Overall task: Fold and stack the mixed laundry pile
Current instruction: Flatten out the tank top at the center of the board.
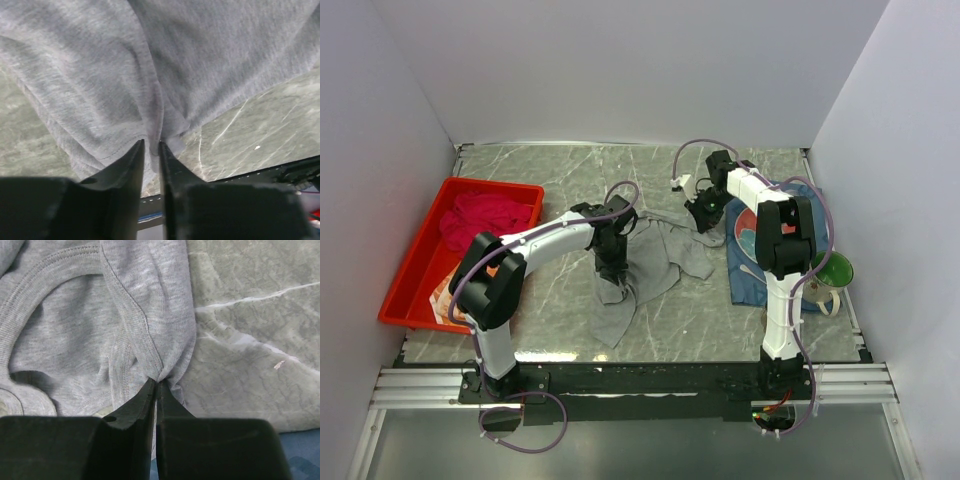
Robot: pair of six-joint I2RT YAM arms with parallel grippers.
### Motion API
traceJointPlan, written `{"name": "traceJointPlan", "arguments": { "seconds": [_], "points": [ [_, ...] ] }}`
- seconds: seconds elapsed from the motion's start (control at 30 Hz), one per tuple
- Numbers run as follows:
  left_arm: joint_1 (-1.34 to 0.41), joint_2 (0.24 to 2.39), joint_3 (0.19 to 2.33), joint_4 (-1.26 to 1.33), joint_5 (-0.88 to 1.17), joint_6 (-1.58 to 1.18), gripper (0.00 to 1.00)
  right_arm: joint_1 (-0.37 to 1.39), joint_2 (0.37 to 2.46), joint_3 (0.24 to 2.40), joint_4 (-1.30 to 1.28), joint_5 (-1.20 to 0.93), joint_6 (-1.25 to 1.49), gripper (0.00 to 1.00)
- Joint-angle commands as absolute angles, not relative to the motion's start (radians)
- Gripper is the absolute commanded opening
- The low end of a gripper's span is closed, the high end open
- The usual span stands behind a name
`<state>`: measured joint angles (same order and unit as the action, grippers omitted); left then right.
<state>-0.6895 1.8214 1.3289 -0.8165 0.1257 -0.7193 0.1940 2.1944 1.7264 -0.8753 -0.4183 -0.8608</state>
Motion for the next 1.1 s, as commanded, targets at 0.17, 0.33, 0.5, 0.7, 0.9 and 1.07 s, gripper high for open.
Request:
{"name": "traceJointPlan", "arguments": {
  "seconds": [0.17,0.33,0.5,0.7,0.9,1.07],
  "points": [
    [-0.684,1.812,1.322,-0.798,0.167,-0.719,0.01,0.199,2.132,1.704,-0.876,-0.448,-0.854,0.07],
    [-0.681,1.792,1.322,-0.822,0.141,-0.700,0.01,0.199,2.120,1.721,-0.893,-0.459,-0.864,0.06],
    [-0.652,1.723,1.394,-1.004,-0.090,-0.600,0.01,0.195,2.053,1.778,-0.903,-0.469,-0.871,0.03],
    [-0.621,1.629,1.517,-1.181,-0.455,-0.531,0.01,0.195,1.968,1.894,-0.884,-0.466,-0.865,0.00],
    [-0.614,1.477,1.528,-1.199,-0.647,-0.515,0.01,0.193,1.849,1.905,-0.841,-0.425,-0.873,0.00],
    [-0.614,1.317,1.522,-1.181,-0.764,-0.497,0.01,0.193,1.697,1.838,-0.778,-0.399,-0.899,0.00]
  ]
}}
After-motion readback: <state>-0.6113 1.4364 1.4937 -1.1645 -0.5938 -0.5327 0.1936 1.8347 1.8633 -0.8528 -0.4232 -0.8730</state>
